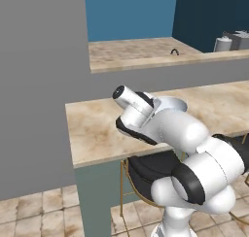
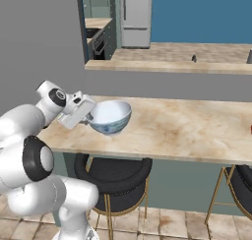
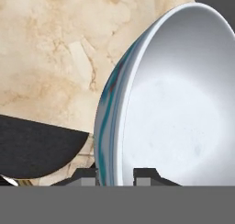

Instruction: Pick up the bowls from the cabinet and place each bowl in front of a stool on the dining counter.

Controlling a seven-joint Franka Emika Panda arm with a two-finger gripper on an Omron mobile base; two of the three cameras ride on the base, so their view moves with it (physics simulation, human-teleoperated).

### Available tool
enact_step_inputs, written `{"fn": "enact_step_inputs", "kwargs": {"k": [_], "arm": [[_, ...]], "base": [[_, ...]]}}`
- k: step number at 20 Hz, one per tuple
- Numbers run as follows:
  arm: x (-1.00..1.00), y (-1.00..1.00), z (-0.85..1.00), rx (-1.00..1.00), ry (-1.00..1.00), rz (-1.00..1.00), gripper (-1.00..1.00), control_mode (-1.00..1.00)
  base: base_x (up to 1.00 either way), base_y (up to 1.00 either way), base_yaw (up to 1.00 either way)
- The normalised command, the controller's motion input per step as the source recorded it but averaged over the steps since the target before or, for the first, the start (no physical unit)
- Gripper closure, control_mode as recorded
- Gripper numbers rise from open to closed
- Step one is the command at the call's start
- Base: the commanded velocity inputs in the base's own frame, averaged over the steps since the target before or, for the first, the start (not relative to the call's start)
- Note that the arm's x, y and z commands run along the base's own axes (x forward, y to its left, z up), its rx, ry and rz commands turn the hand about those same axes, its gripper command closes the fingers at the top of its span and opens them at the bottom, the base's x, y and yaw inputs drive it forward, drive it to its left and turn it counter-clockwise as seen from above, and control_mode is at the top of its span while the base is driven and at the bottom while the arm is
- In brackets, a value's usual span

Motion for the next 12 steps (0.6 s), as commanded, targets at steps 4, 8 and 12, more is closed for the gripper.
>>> {"fn": "enact_step_inputs", "kwargs": {"k": [4,8,12], "arm": [[0.00,0.00,-0.23,0.11,-0.05,-0.11,1.00,-1.00],[0.00,0.00,-0.20,0.16,-0.10,-0.06,1.00,-1.00],[0.01,0.00,-0.23,0.21,-0.12,-0.02,1.00,-1.00]], "base": [[0.00,0.00,0.00],[0.00,0.00,0.00],[0.00,0.00,0.00]]}}
